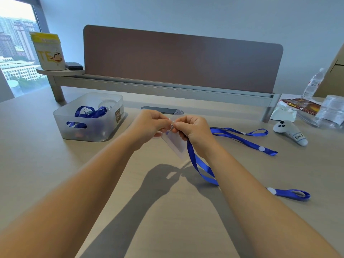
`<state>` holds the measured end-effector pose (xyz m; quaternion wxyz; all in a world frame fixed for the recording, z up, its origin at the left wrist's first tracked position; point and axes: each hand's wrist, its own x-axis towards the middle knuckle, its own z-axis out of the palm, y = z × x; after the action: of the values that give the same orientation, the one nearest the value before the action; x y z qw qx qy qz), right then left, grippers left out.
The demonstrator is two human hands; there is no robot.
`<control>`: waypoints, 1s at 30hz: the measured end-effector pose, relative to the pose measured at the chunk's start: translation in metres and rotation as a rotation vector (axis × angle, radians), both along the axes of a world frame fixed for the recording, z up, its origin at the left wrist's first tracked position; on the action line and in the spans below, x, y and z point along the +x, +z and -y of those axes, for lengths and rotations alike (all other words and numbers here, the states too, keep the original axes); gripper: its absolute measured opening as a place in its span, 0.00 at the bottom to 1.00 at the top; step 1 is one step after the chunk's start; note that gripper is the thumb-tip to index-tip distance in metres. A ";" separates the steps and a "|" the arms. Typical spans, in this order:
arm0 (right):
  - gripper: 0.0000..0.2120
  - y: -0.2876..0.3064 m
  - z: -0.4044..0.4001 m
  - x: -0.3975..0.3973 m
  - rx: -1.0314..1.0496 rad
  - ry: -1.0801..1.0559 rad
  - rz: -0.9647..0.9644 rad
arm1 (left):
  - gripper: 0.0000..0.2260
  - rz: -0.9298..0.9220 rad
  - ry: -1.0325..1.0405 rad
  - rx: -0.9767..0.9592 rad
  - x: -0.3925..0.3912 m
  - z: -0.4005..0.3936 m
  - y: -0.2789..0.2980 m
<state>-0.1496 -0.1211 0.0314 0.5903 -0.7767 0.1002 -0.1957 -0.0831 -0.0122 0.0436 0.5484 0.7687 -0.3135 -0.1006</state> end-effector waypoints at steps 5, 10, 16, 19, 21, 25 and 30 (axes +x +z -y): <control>0.13 0.000 0.001 0.001 0.078 0.029 0.049 | 0.07 -0.049 0.008 -0.061 0.001 0.003 -0.002; 0.13 -0.002 0.004 0.002 0.045 0.022 0.030 | 0.09 -0.098 0.031 -0.089 0.001 0.008 -0.005; 0.13 0.004 0.005 0.006 -0.002 0.025 0.006 | 0.09 -0.188 0.008 -0.105 0.004 0.007 -0.005; 0.12 0.008 0.007 0.009 0.043 0.025 0.008 | 0.15 -0.416 -0.034 -0.037 0.007 0.000 -0.006; 0.11 0.011 0.008 0.011 0.136 0.031 0.018 | 0.26 -0.616 -0.062 0.111 0.010 -0.005 -0.012; 0.10 0.011 0.007 0.013 0.191 0.076 -0.010 | 0.38 -0.873 -0.234 0.236 0.013 -0.009 -0.027; 0.07 0.008 0.012 0.007 0.056 0.130 -0.132 | 0.20 -0.973 -0.033 -0.211 0.015 -0.002 -0.032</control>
<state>-0.1421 -0.1330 0.0390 0.6154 -0.7758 0.0940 -0.1026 -0.0680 -0.0105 0.0112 0.7042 0.5680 -0.0418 -0.4239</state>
